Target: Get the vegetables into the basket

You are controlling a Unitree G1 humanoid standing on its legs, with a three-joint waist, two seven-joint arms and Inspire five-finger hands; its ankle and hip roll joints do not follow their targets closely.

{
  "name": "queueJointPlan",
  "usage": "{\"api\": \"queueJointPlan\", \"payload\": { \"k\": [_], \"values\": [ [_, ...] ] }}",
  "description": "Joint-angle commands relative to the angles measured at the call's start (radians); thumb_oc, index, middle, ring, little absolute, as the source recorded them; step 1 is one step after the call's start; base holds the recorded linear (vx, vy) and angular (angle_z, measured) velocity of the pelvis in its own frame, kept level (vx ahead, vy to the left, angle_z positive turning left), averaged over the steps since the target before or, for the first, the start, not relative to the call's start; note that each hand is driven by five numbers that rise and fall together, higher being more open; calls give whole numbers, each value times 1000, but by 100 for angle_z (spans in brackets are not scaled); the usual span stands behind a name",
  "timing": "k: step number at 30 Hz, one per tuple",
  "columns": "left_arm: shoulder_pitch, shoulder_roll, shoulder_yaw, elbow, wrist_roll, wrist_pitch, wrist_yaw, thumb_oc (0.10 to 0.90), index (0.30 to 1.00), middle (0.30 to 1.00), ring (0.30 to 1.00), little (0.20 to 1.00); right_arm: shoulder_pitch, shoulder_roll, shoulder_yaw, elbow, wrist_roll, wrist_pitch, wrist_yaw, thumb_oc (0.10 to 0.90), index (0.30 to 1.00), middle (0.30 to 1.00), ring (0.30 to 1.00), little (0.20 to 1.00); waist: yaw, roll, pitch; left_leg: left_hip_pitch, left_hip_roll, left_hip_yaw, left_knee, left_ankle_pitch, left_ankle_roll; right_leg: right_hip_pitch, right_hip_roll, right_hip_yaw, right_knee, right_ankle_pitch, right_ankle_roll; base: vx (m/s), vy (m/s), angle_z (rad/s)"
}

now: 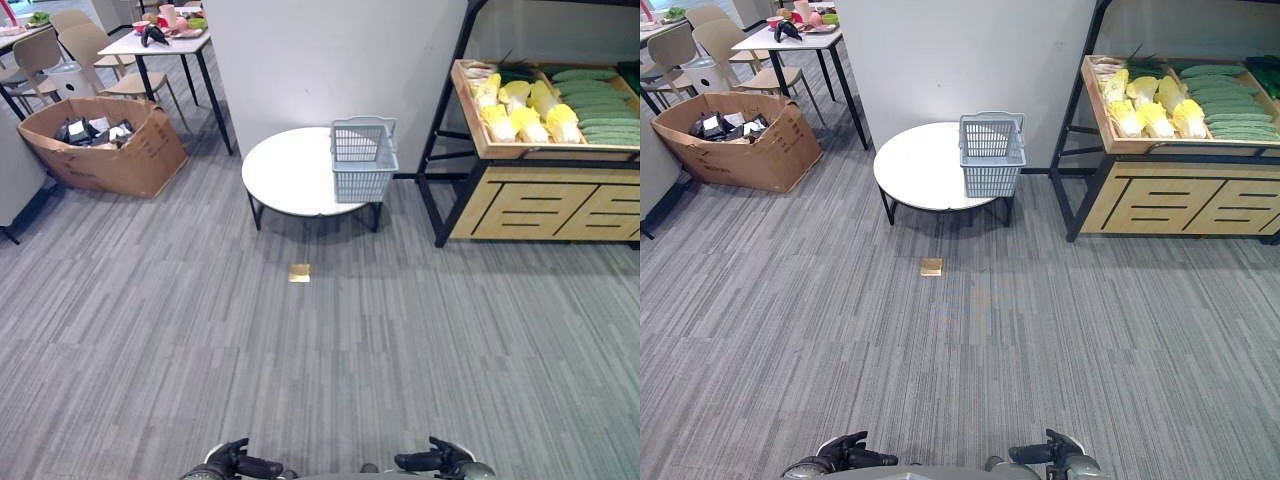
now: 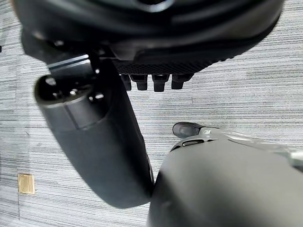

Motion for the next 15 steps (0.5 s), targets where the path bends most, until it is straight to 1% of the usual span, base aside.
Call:
{"api": "queueJointPlan", "payload": {
  "k": [1, 15],
  "values": [
    [-15, -24, -56, 82, 42, 8, 7, 900, 1000, 1000, 1000, 1000, 5, 5, 35, 89, -40, 13, -5, 900, 1000, 1000, 1000, 1000, -2, -2, 4, 1, 40, -72, 0, -29, -124, 12, -97, 14, -27, 20, 149, 0, 0, 0],
    [-12, -23, -59, 83, 52, 8, 11, 900, 1000, 1000, 1000, 1000, 6, 9, 42, 89, -42, 12, -5, 900, 1000, 1000, 1000, 1000, 0, -3, 4, 6, 39, -70, 0, -32, -127, 19, -101, 3, -27, 18, 151, 0, 0, 0]
  ]
}}
